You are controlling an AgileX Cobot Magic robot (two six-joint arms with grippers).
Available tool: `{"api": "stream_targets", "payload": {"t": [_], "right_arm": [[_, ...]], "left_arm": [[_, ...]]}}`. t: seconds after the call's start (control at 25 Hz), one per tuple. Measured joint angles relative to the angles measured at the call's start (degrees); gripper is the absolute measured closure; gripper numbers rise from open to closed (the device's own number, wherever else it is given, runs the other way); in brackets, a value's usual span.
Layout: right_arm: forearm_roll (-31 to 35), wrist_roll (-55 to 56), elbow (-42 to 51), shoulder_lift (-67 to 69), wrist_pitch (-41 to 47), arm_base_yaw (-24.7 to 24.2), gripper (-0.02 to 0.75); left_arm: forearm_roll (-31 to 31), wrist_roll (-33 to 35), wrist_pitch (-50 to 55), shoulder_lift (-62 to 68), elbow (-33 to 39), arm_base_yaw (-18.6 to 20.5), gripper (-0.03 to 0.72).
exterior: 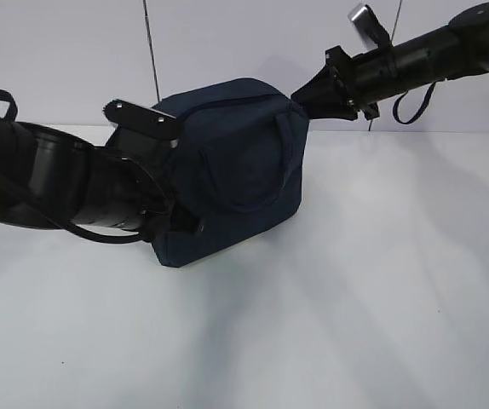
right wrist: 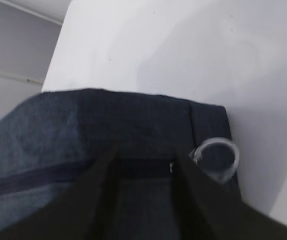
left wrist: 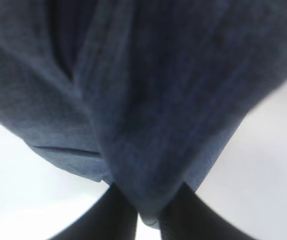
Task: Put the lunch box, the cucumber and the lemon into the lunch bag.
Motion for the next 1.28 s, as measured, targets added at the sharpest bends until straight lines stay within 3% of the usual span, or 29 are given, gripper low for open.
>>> {"api": "stream_targets", "payload": {"t": [0.08, 0.2, 0.32, 0.64, 0.8, 1.08, 1.28], "right_arm": [[-1.68, 0.11, -0.37, 0.00, 0.89, 0.00, 0.354], [-3.67, 0.45, -0.37, 0.00, 1.39, 0.00, 0.316], [-5.59, 1.18, -0.37, 0.00, 1.75, 0.00, 0.305], [-11.16, 1.83, -0.37, -4.51, 2.05, 0.00, 0.304], [-16.07, 1.48, -0.37, -8.98, 2.38, 0.00, 0.304], [-20.17, 1.58, -0.37, -17.02, 3.00, 0.00, 0.307], [-21.34, 1.58, -0.37, -21.94, 3.46, 0.11, 0.351]], "left_arm": [[-0.09, -0.15, 1.32, -0.67, 0.00, 0.00, 0.466], [-0.09, -1.86, 2.41, -2.71, 0.00, 0.00, 0.293], [-0.09, -3.00, 2.55, -4.96, 0.10, 0.00, 0.223], [-0.09, -6.15, 3.91, -12.68, 3.14, 0.14, 0.202], [-0.09, -6.64, 5.69, -16.25, 3.63, 2.02, 0.201], [0.02, -6.91, 13.92, -20.53, 3.63, 9.78, 0.215], [2.50, -7.04, 23.70, -20.87, 3.63, 16.95, 0.216]]}}
